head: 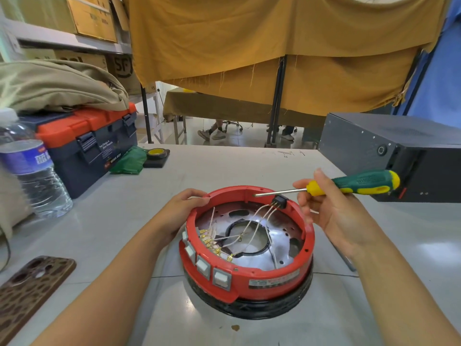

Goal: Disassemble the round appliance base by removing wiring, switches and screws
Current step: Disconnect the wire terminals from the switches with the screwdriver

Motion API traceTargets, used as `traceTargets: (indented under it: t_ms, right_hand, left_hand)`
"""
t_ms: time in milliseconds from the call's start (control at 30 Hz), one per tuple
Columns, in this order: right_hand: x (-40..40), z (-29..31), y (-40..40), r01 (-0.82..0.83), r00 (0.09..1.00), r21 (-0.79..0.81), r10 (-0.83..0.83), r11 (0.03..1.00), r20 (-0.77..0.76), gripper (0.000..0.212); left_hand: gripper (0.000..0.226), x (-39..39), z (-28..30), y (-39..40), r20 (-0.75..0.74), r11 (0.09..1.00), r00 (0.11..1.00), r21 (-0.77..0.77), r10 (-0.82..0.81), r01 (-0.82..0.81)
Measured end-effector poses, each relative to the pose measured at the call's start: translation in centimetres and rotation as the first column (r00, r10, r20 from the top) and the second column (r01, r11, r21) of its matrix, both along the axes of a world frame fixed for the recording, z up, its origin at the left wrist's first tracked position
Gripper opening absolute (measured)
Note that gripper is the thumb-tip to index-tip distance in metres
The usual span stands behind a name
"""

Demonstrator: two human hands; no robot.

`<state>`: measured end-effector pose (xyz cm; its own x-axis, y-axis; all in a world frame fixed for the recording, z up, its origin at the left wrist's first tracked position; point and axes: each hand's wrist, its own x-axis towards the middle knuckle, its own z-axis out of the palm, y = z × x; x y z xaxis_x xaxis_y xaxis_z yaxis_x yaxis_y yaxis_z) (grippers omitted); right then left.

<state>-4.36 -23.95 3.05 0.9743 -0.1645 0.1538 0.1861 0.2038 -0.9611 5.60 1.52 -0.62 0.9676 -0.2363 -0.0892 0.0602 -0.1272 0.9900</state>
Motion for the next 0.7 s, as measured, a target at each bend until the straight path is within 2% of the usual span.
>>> traceTargets:
  t_ms: [67,133,300,533,700]
  right_hand:
    - [0.1,-0.1,0.2,0.03,1.0,-0.076,-0.03,0.997,-0.007,0.046]
    - [0.3,-0.2,0.3,0.06,0.998,-0.107,-0.06,0.992,0.006,0.041]
    - [1.1,0.0,0.6,0.102,0.994,-0.058,-0.1,0.993,0.035,0.026]
    - [2.0,0.1,1.2,0.01,0.999,-0.061,-0.007,0.998,0.051,0.013]
    - [1.8,0.3,0.7,-0.035,0.996,-0.083,0.041,0.996,0.075,0.02]
  left_hand:
    - [0.012,0.0,0.0,0.1,-0.007,1.0,1.0,0.016,0.01,-0.01]
    - [0.018,-0.3,0.0,0.6,0.038,0.997,0.999,0.081,0.011,-0.014]
    - [0.022,-2.3,-0.3,3.1,0.006,0.979,0.998,0.197,-0.057,0.055]
    - [0.021,-3.2,-0.1,2.9,0.002,0.989,1.0,0.146,-0.021,0.02]
    - [0.017,-2.2,0.6,2.3,-0.016,0.985,0.996,0.152,-0.085,0.087]
